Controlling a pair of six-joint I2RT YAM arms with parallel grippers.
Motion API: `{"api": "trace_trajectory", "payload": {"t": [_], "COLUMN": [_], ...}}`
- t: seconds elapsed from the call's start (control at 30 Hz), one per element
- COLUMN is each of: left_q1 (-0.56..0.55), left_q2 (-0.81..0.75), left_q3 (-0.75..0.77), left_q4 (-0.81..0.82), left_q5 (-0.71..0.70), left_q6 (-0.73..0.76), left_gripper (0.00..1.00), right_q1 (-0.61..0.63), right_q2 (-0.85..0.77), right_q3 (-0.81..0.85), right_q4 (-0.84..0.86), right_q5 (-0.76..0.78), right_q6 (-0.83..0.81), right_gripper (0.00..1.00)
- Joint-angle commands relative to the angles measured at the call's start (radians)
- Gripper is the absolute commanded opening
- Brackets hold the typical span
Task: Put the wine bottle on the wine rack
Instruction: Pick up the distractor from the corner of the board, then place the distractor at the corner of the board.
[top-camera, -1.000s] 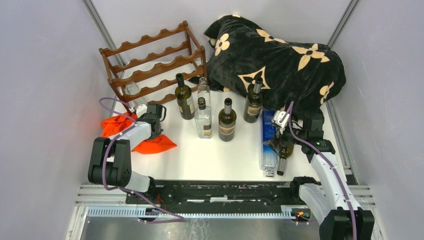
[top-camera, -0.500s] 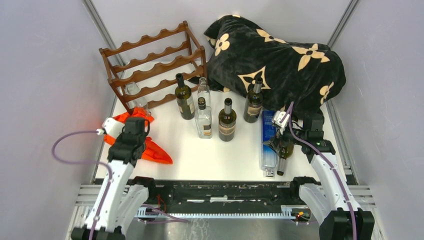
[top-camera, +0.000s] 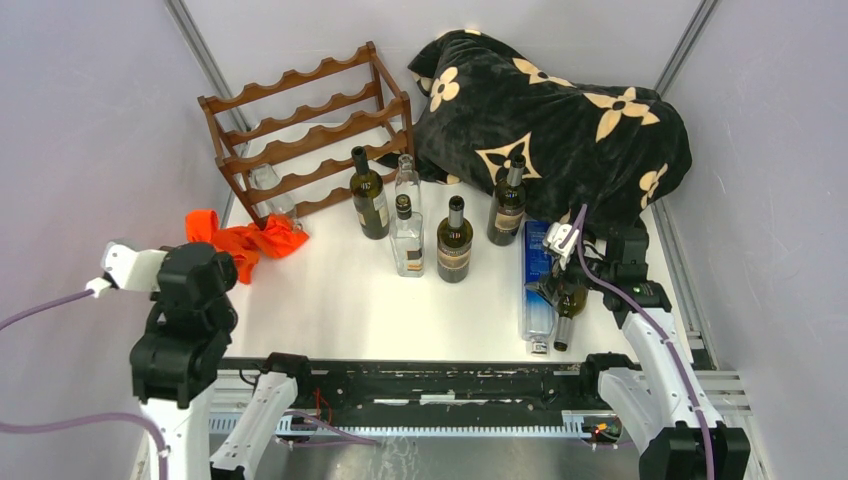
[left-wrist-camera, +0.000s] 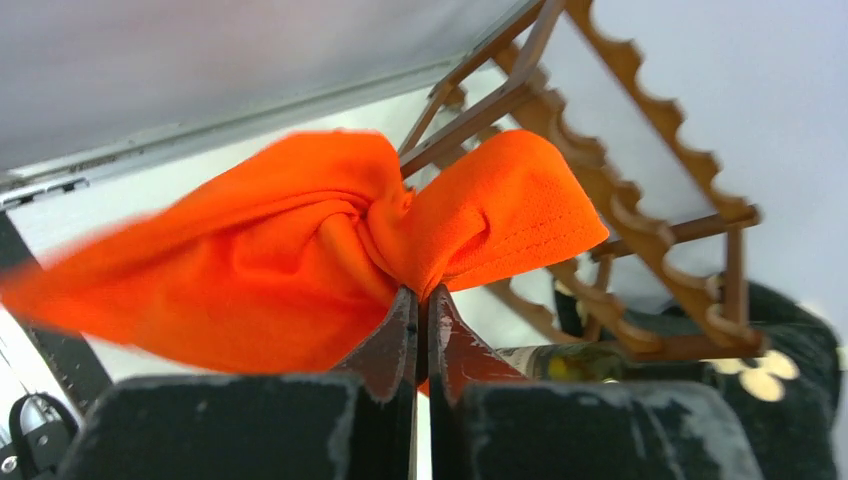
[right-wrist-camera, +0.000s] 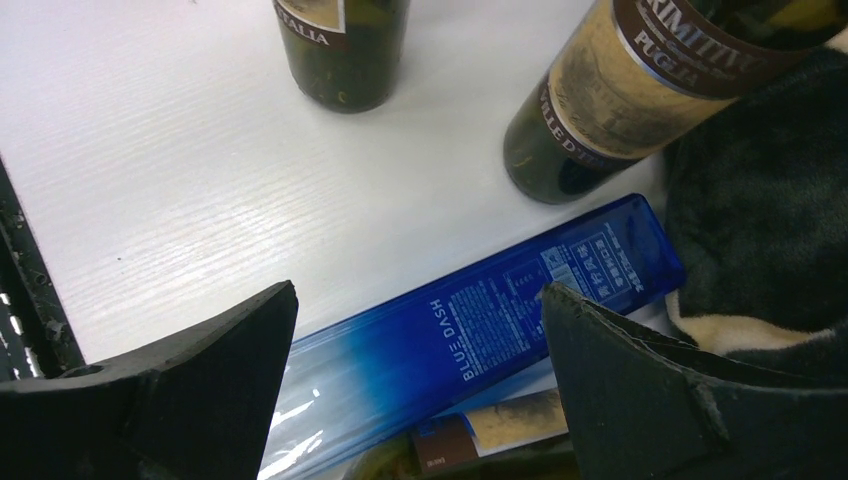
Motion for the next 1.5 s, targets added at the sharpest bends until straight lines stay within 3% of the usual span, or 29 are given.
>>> {"api": "trace_trajectory", "payload": {"t": [0.0, 0.27, 0.4, 0.53, 0.77, 0.87, 0.97, 1.27, 1.47], "left_q1": [0.004, 0.032, 0.072, 0.074, 0.075, 0.074, 0.074, 0.075, 0.077], "left_q2": [0.025, 0.087, 0.128, 0.111, 0.088, 0.138, 0.238, 0.511, 0.523], "left_q3": [0.202, 0.519, 0.606, 0.494, 0.058, -0.029, 0.041, 0.473, 0.5], "left_q4": [-0.004, 0.001, 0.011, 0.039, 0.188, 0.288, 0.343, 0.49, 0.582], "left_q5": [-0.029, 0.002, 0.042, 0.045, 0.001, -0.043, -0.105, -0.28, -0.341], "left_q6": [0.101, 0.194, 0.251, 0.255, 0.281, 0.318, 0.358, 0.587, 0.707], "left_gripper": [0.02, 0.02, 0.02, 0.02, 0.02, 0.02, 0.02, 0.02, 0.02], "right_q1": [0.027, 0.027, 0.028, 0.028, 0.027, 0.027, 0.027, 0.027, 0.029], "right_q2": [-0.019, -0.021, -0.018, -0.02, -0.022, -0.022, -0.019, -0.001, 0.015], "right_q3": [0.023, 0.018, 0.016, 0.016, 0.015, 0.015, 0.015, 0.019, 0.023], "right_q4": [0.031, 0.039, 0.042, 0.044, 0.044, 0.042, 0.041, 0.033, 0.027], "right_q5": [-0.01, -0.006, -0.004, 0.004, -0.002, -0.004, -0.009, -0.02, -0.029], "right_q6": [-0.007, -0.001, 0.001, 0.001, 0.001, 0.001, 0.0, -0.002, -0.004], "right_gripper": [0.98, 0.98, 0.98, 0.98, 0.98, 0.98, 0.98, 0.98, 0.98]}}
